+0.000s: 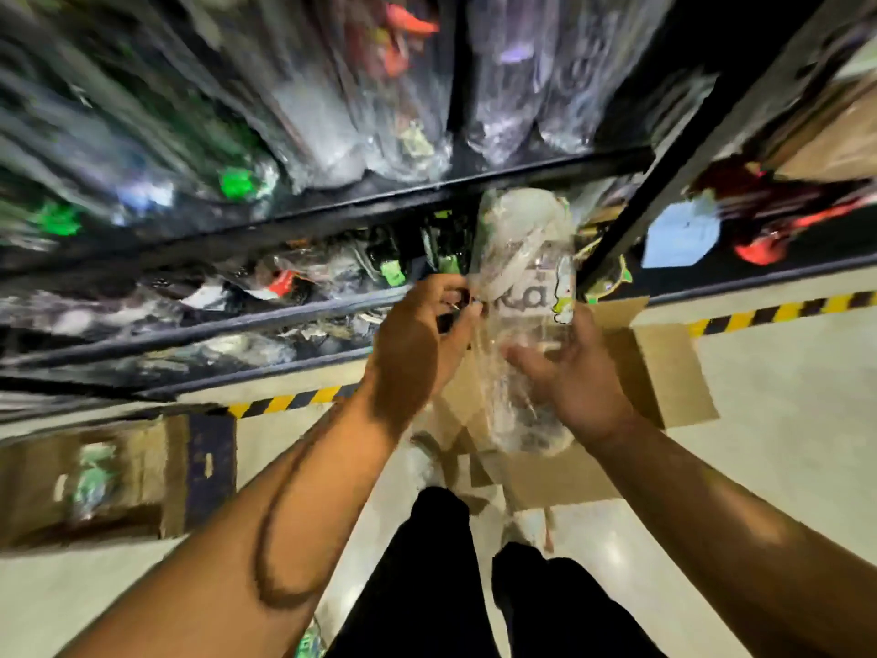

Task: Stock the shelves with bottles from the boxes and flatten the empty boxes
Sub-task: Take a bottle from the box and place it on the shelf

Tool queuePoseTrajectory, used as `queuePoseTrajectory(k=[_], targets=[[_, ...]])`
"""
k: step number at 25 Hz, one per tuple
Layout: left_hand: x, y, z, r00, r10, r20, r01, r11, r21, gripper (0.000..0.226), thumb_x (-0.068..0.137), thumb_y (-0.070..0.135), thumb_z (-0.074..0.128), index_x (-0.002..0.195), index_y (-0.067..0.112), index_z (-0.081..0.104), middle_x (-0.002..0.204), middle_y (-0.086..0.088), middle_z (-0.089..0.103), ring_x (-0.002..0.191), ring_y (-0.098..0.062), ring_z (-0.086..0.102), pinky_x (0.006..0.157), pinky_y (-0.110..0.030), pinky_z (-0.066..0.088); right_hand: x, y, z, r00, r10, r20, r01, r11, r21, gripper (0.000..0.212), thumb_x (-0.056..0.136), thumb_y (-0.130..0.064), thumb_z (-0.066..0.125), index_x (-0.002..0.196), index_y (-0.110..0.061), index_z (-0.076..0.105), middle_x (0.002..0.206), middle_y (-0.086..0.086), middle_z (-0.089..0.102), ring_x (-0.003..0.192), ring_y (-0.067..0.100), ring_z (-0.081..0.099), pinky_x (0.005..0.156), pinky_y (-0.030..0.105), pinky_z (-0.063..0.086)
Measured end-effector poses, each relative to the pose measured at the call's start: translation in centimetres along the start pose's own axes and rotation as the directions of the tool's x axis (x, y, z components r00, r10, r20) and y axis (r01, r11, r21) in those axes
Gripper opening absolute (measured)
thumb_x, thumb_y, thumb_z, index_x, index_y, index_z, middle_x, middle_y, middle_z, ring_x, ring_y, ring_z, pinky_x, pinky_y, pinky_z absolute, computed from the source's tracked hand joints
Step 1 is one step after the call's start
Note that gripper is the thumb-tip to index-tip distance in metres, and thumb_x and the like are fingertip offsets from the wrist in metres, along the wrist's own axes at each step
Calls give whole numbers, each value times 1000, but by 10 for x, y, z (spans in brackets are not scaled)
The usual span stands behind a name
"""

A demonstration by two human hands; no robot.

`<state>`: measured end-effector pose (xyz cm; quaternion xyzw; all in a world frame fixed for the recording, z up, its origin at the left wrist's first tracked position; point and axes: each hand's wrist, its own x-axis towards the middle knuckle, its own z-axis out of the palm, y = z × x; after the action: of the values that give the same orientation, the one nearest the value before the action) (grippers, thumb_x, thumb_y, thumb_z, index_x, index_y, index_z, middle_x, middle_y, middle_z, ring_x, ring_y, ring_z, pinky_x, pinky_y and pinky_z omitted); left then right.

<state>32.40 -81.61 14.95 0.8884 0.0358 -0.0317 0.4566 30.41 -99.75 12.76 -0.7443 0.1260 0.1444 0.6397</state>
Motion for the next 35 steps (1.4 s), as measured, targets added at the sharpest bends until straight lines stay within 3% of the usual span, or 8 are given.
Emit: queuePoseTrajectory(k=[3, 7, 10, 16, 18, 23, 28, 35], targets=[[-28, 82, -71, 992, -120, -44, 97, 930, -355, 63, 82, 46, 71, 132, 16, 47, 108, 8, 65, 90, 3, 66, 78, -15, 51, -46, -102, 18, 971, -222, 88, 231, 966, -112, 84, 65, -57, 82, 136, -29, 46, 116, -6, 68, 103, 17, 68, 89, 48, 56], [-50, 144, -165, 971, -201, -127, 91, 807, -583, 94, 64, 41, 85, 141, 19, 36, 119, 1, 65, 89, 5, 68, 77, -20, 56, -90, -201, 55, 863, -420, 281, 446, 894, -33, 78, 70, -52, 81, 137, -41, 42, 132, -9, 60, 122, 10, 59, 103, 40, 49], [-71, 169, -245, 955, -174, -241, -14, 783, -622, 116, 45, 43, 91, 144, 29, 34, 127, 1, 65, 108, -13, 68, 97, -43, 54, -122, -268, 86, 750, -542, 380, 605, 794, -63, 82, 75, -52, 80, 142, -41, 34, 139, -24, 50, 129, -6, 47, 109, 24, 40], [-105, 184, -405, 905, -21, -424, -264, 754, -601, 112, 50, 36, 94, 147, 32, 38, 138, 4, 59, 118, -18, 64, 100, -48, 52, -178, -385, 179, 557, -680, 476, 813, 563, -147, 92, 77, -56, 74, 150, -36, 21, 149, -30, 28, 132, -18, 29, 106, 5, 24], [-113, 179, -462, 898, 13, -441, -300, 751, -589, 112, 49, 43, 99, 145, 44, 40, 139, 5, 58, 121, -23, 62, 100, -53, 50, -193, -421, 215, 503, -687, 525, 844, 521, -127, 86, 75, -65, 65, 145, -43, 20, 144, -39, 23, 125, -28, 26, 103, 0, 23], [-131, 177, -583, 839, 111, -533, -423, 749, -510, 111, 47, 38, 95, 144, 37, 41, 132, 8, 62, 115, -18, 66, 95, -53, 54, -204, -495, 289, 410, -738, 536, 909, 380, -172, 74, 79, -77, 47, 143, -43, 36, 138, -18, 49, 127, -3, 46, 107, 30, 42], [-127, 181, -668, 795, 168, -583, -467, 783, -412, 117, 42, 45, 96, 142, 34, 38, 136, 3, 59, 115, -17, 65, 100, -46, 52, -186, -560, 314, 405, -851, 335, 835, 194, -515, 54, 90, -46, 64, 136, -22, 52, 125, 2, 56, 116, 17, 55, 100, 32, 43], [-86, 200, -721, 715, 227, -661, -550, 767, -332, 106, 56, 34, 95, 141, 37, 32, 140, -1, 51, 120, -22, 60, 102, -45, 50, -125, -616, 351, 313, -886, 341, 674, -45, -738, 37, 92, -39, 59, 121, -17, 63, 114, 8, 59, 108, 32, 55, 88, 40, 46]])
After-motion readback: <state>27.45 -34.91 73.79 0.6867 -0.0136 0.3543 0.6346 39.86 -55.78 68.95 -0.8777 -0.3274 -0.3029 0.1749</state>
